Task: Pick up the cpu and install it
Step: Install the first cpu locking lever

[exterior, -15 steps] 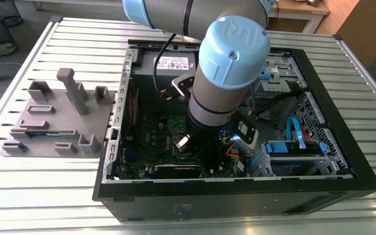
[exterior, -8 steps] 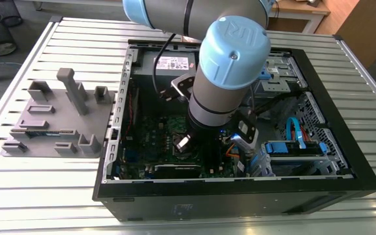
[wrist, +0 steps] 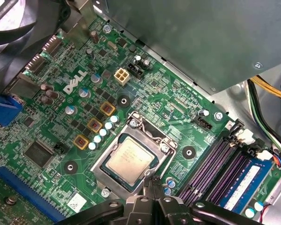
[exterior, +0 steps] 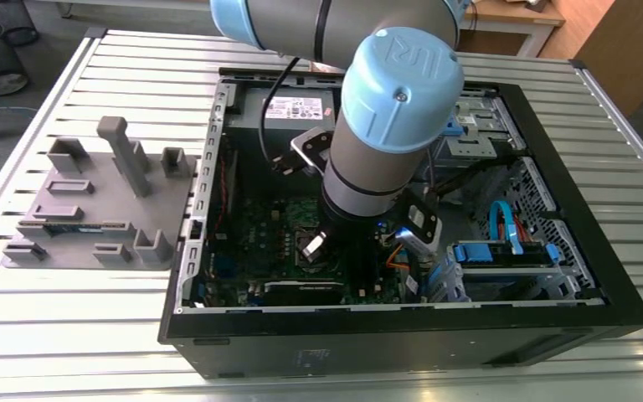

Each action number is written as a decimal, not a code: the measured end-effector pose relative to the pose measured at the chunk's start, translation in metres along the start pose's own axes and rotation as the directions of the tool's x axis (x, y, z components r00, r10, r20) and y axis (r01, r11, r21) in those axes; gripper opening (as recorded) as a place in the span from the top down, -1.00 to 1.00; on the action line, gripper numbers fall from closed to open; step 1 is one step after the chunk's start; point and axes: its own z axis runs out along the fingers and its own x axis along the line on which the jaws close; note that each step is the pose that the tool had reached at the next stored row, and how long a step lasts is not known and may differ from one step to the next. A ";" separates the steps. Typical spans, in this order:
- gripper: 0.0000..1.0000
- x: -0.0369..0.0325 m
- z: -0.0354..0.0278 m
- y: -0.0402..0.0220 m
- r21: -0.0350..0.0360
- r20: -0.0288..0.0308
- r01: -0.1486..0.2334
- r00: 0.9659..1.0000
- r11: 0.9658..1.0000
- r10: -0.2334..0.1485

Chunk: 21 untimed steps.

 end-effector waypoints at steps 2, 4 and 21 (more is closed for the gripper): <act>0.79 0.0000 0.0000 0.0000 0.000 0.000 0.000 1.000 1.000 0.000; 0.79 0.0001 0.0000 -0.0001 0.000 0.000 0.005 1.000 1.000 -0.005; 0.79 0.0017 0.0015 -0.0029 -0.003 -0.010 0.089 0.996 0.996 -0.089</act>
